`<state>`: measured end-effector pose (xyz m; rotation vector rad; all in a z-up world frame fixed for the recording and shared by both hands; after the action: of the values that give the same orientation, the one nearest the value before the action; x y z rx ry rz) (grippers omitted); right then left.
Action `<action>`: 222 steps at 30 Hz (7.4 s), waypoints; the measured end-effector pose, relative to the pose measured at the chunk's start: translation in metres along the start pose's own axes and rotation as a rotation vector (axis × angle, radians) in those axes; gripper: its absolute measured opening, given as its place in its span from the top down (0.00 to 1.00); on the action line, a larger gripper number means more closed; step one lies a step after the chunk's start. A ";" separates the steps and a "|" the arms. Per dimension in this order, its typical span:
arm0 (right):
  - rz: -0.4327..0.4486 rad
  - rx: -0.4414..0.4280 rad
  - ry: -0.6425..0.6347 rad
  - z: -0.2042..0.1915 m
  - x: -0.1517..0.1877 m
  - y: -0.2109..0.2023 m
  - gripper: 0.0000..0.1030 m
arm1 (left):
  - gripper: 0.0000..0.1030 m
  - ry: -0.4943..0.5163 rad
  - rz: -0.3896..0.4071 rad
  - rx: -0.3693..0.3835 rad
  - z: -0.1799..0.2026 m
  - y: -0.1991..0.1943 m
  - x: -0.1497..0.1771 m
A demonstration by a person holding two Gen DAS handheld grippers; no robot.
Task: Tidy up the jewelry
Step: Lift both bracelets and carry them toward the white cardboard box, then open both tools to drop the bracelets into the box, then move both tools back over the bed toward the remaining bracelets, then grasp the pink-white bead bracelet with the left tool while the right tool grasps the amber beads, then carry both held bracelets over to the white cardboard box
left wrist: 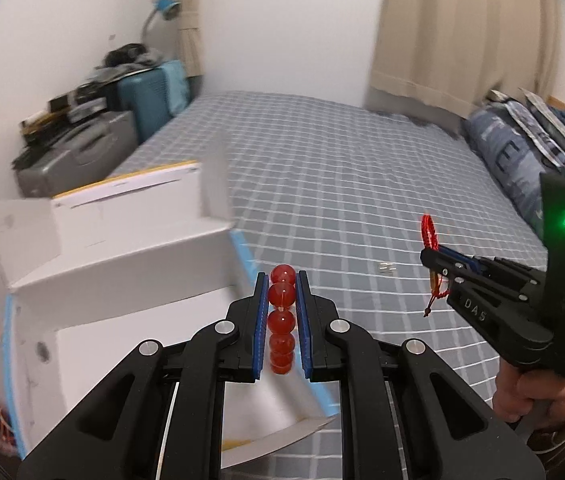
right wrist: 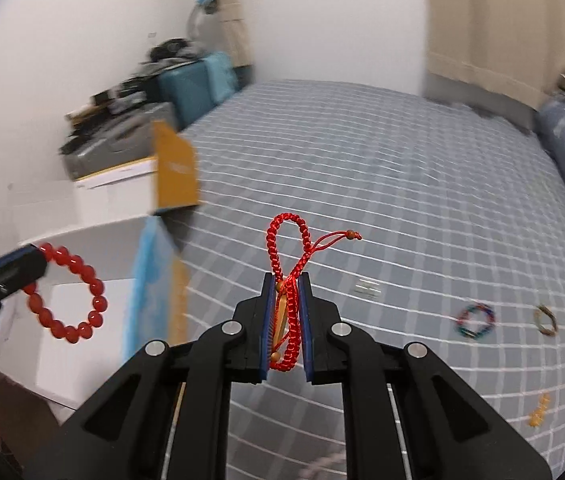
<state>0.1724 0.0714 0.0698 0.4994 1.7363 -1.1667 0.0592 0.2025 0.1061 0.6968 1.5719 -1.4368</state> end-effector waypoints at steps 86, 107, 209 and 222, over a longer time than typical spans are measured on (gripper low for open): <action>0.048 -0.079 -0.098 -0.085 0.029 -0.004 0.07 | 0.06 -0.127 -0.039 -0.259 -0.104 -0.031 0.063; 0.008 0.326 0.068 0.174 0.063 -0.068 0.07 | 0.06 0.071 -0.080 0.056 0.095 0.032 0.066; -0.129 0.453 0.190 0.300 0.153 -0.068 0.91 | 0.90 0.191 -0.243 0.384 0.198 0.054 0.158; -0.062 0.418 0.180 0.273 0.131 -0.087 0.91 | 0.90 0.192 -0.190 0.372 0.196 0.044 0.132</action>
<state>0.1781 -0.2283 -0.0279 0.8271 1.6675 -1.5810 0.0796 -0.0003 -0.0218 0.9447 1.5630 -1.8788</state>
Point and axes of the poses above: each gripper's, at about its wrist camera, not at the fingertips, and y roughly the way its jaws point, z to its right, x to its underside, the point moved 4 cm from there along y, roughly the way its jaws point, and after that the axes turned 12 degrees about z, right-handed, at the moved point
